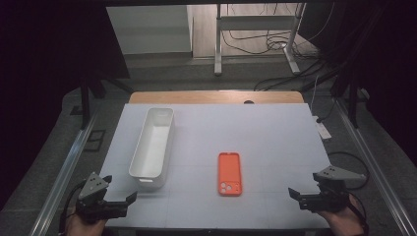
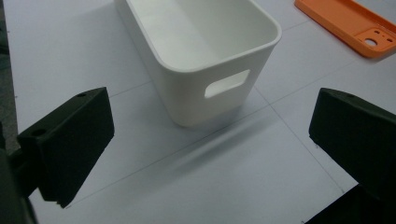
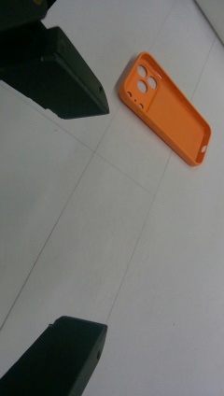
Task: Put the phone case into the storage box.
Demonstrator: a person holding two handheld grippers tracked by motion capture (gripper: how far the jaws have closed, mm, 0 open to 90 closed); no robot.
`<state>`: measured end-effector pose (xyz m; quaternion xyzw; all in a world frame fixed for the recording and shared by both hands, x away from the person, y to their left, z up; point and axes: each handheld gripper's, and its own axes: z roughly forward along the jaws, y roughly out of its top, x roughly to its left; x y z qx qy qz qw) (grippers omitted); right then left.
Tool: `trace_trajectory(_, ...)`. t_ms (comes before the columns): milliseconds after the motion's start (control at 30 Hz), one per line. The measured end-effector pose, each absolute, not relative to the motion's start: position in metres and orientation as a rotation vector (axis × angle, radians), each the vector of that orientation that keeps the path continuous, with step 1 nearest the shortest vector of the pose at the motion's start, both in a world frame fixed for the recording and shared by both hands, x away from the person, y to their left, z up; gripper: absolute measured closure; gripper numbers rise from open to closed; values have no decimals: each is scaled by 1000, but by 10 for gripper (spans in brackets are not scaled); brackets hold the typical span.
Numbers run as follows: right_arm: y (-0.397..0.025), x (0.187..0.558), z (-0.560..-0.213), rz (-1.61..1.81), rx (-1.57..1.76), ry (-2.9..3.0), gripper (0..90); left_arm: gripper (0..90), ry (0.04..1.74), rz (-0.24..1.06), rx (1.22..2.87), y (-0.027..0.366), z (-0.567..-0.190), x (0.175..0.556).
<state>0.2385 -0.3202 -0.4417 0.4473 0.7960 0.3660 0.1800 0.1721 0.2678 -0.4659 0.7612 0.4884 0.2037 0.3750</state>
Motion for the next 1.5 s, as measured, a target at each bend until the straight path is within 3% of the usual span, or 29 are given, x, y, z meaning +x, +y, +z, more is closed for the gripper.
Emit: trace_trajectory(1500,-310,250,-442,971,1206,2346,0,5,1216,485,1973,267,-467,173)
